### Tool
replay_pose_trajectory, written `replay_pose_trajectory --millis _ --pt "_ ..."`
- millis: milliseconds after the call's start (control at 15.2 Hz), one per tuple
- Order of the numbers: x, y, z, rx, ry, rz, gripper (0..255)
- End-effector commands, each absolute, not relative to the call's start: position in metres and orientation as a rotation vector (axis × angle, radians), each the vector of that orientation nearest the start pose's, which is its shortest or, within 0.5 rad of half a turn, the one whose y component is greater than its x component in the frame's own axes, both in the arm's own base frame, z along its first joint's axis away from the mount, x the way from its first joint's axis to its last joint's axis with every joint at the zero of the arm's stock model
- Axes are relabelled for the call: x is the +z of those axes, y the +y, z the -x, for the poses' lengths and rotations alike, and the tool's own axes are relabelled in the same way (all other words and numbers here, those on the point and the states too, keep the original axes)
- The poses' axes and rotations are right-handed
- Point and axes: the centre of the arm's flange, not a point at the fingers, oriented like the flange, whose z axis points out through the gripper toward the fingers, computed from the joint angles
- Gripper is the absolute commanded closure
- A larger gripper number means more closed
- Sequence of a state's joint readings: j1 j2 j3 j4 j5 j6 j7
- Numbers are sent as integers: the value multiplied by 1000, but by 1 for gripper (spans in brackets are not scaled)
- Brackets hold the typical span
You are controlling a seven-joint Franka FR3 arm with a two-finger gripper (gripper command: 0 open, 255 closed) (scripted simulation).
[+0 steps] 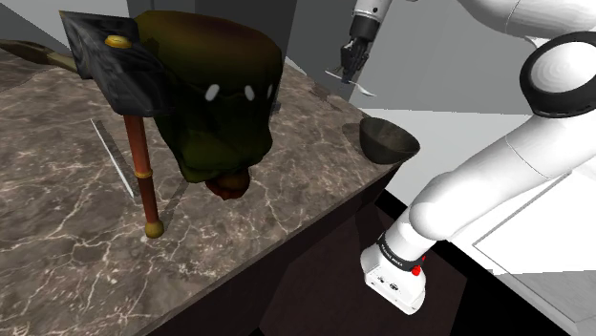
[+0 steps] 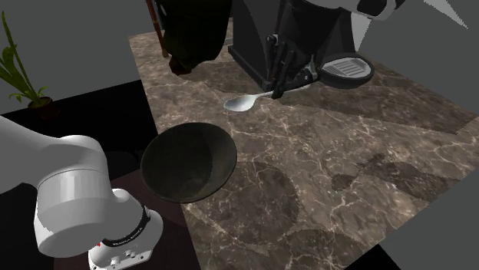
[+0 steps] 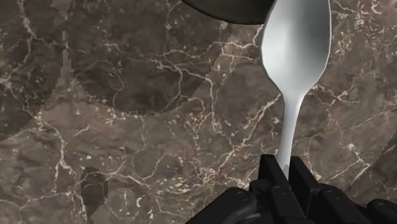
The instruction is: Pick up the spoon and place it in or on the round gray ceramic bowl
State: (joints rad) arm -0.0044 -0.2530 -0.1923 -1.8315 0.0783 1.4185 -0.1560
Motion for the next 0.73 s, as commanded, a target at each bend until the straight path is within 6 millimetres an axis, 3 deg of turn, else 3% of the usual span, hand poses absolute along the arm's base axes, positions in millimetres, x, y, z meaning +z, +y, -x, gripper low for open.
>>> replay_pose_trajectory --millis 0,660 --pt "626 -91 -448 210 38 2982 255" --pt "634 -98 -316 210 38 2982 255"
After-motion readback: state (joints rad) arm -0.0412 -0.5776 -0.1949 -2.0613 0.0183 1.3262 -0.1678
